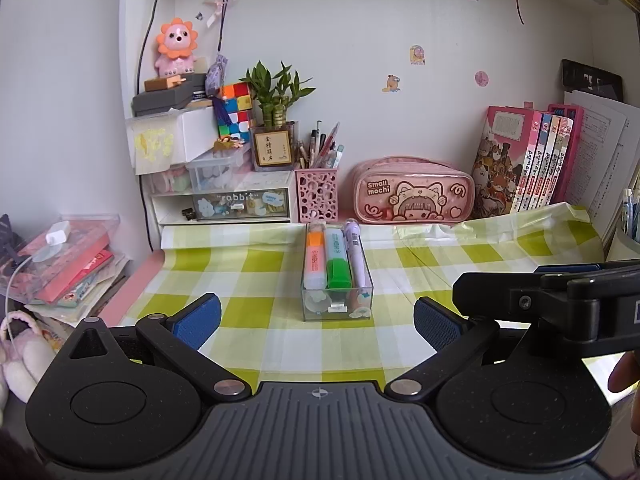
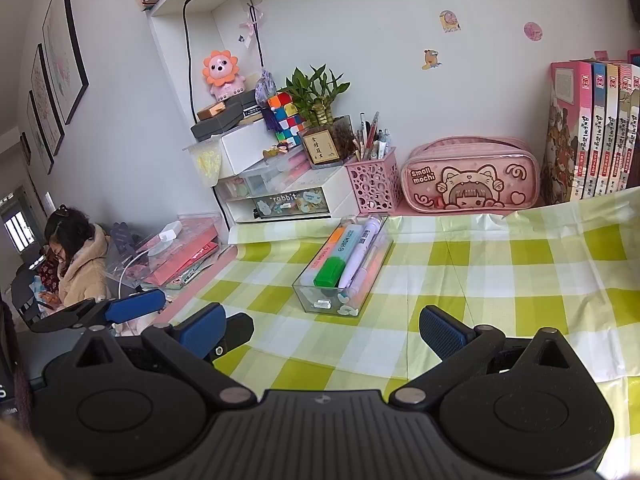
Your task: Organize stationery
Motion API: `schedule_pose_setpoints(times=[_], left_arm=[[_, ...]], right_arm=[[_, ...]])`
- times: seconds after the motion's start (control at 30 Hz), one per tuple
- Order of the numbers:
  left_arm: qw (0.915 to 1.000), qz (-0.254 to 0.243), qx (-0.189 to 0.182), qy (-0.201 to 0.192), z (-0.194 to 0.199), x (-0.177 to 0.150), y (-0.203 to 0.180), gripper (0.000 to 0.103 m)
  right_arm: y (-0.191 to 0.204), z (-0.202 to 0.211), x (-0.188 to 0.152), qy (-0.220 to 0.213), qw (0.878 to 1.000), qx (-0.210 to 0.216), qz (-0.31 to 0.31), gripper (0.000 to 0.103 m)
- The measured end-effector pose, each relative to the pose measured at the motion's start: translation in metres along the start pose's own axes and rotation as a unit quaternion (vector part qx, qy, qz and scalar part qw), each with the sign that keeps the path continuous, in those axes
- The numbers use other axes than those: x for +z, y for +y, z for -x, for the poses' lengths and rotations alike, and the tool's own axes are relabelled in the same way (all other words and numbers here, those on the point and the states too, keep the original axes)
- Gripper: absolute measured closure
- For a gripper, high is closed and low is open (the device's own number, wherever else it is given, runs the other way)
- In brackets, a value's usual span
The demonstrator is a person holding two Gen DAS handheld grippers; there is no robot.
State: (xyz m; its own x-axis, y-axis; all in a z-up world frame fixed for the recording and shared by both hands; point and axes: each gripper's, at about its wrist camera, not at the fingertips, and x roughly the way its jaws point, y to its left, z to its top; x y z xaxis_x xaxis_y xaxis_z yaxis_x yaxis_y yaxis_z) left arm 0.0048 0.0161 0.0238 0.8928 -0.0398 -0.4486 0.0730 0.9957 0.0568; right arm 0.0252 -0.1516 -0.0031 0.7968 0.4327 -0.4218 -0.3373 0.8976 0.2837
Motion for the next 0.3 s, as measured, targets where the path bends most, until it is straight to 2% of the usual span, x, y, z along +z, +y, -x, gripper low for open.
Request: schedule_pose_setpoints(times=[0.3], left_arm=[[1.0,0.0,-0.002,-0.003,0.001,0.0,0.0002,0.005]], right_arm=[[0.0004,0.0007,0.0019,-0.003,1.0,-0.002,0.001,0.01]])
